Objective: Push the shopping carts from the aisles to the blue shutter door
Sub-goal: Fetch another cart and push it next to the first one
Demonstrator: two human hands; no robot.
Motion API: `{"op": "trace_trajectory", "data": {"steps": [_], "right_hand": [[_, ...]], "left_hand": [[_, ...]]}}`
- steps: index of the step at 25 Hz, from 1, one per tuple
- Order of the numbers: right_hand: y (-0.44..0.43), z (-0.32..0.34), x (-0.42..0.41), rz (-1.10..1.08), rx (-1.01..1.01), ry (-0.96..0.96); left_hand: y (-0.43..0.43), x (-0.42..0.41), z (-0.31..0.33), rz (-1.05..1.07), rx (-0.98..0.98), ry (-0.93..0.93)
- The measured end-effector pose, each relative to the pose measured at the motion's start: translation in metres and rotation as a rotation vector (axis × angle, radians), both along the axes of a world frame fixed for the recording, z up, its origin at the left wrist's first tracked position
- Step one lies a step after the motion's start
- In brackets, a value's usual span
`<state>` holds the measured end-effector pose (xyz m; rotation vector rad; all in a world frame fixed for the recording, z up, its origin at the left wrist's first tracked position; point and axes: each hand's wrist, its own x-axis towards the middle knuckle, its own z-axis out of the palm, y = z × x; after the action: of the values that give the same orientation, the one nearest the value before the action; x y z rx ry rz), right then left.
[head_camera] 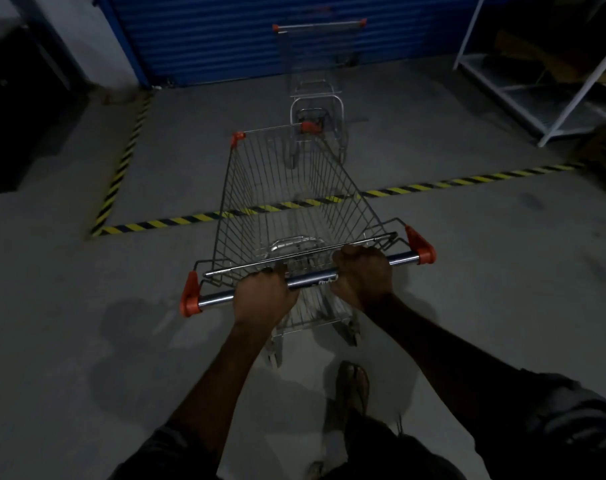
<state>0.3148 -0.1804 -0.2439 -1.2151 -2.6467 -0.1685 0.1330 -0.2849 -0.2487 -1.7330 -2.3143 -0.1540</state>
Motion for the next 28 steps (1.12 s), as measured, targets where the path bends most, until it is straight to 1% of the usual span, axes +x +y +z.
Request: {"op": "trace_trajectory", "data": {"steps": [3, 5, 6, 8, 10, 12, 16, 18, 24, 26, 28], "right_hand": [[0.067, -0.009, -0.034, 0.046, 0.002, 0.075], [0.110, -0.011, -0.053, 0.061, 0.014, 0.068], [0.131, -0.009, -0.062, 0.063, 0.005, 0.062], [0.179, -0.008, -0.084, 0.048, -0.033, -0.009], [0.222, 0.000, -0.106, 0.015, -0.079, -0.138], [0.262, 0.010, -0.131, 0.010, -0.129, -0.213], [0.329, 0.019, -0.175, 0.019, -0.161, -0.231], [0.362, 0.023, -0.200, 0.029, -0.168, -0.236], [0.458, 0.006, -0.268, 0.095, -0.128, -0.175], [0.496, 0.008, -0.294, 0.130, -0.145, -0.116], [0.538, 0.006, -0.325, 0.121, -0.182, -0.142]], "left_hand": [[0.060, -0.032, -0.001, 0.027, -0.012, 0.023], [0.100, -0.052, -0.001, 0.055, -0.006, 0.019], [0.119, -0.059, 0.000, 0.065, -0.007, -0.018], [0.162, -0.077, 0.002, 0.041, 0.016, -0.121], [0.199, -0.098, 0.001, 0.004, 0.050, -0.153], [0.238, -0.118, 0.002, 0.002, 0.050, -0.177], [0.305, -0.158, 0.001, 0.044, -0.029, -0.181], [0.340, -0.183, 0.000, 0.046, -0.033, -0.164], [0.429, -0.252, -0.003, 0.084, -0.069, -0.087], [0.464, -0.283, -0.004, 0.057, -0.088, -0.115], [0.501, -0.318, -0.001, 0.022, -0.108, -0.157]]}}
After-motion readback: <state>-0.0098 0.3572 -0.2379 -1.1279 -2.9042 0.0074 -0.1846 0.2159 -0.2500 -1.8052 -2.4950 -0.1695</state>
